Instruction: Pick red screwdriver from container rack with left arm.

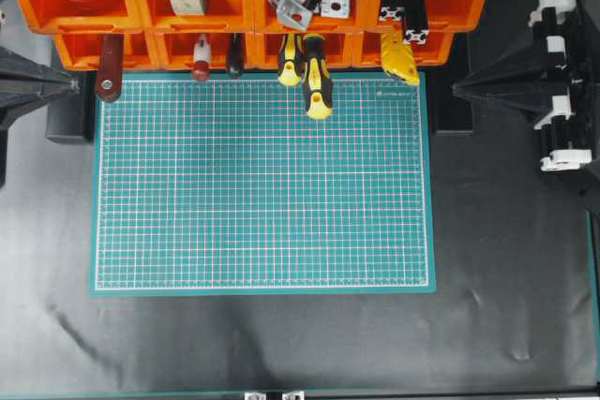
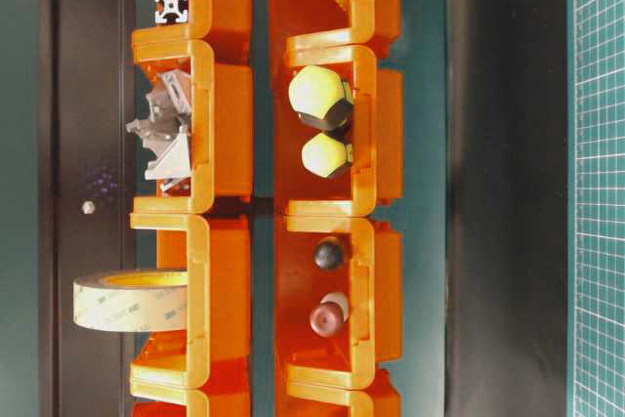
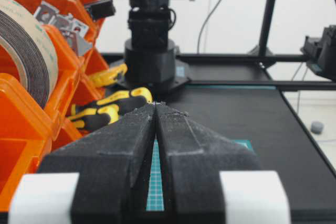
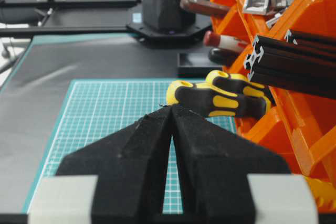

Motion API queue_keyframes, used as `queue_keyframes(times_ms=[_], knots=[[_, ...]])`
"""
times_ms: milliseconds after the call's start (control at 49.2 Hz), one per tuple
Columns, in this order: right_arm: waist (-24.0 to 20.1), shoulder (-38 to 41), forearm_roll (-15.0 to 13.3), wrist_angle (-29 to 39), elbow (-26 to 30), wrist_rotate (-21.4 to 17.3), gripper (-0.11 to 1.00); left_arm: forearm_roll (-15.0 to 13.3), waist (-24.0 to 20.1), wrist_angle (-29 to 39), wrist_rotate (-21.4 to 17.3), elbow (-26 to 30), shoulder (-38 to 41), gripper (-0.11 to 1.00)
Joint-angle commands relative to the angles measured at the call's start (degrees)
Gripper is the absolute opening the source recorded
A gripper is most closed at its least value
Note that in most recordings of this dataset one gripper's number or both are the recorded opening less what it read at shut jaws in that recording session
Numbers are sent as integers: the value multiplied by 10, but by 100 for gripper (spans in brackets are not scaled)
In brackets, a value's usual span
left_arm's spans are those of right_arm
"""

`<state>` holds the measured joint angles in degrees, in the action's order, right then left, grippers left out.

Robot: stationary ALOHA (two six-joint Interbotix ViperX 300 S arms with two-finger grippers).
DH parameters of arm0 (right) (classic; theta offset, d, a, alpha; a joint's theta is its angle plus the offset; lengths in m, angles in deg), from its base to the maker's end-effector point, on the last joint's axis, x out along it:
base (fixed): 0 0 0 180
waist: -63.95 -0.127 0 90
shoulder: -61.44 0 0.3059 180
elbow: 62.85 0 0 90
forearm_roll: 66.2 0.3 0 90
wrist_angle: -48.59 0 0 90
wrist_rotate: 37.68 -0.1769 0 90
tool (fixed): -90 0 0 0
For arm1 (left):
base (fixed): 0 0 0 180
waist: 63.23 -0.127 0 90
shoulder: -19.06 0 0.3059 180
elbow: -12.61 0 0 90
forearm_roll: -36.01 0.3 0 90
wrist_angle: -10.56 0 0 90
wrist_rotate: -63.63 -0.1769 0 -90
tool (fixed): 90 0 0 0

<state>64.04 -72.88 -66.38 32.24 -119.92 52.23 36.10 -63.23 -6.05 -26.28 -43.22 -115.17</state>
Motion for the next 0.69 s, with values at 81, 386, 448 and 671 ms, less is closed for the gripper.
queue_keyframes(times_ms=[81,386,448,671], knots=[[-6,8,4,-37,16,-4,9,27,-6,59,6,52,15,3],[-7,10,4,-85,15,-5,0,28,11,185,3,156,-11,0],[-9,10,3,-85,15,-8,0,28,22,243,3,187,-4,0],[-10,6,4,-88,17,-21,0,38,42,402,4,314,54,0]])
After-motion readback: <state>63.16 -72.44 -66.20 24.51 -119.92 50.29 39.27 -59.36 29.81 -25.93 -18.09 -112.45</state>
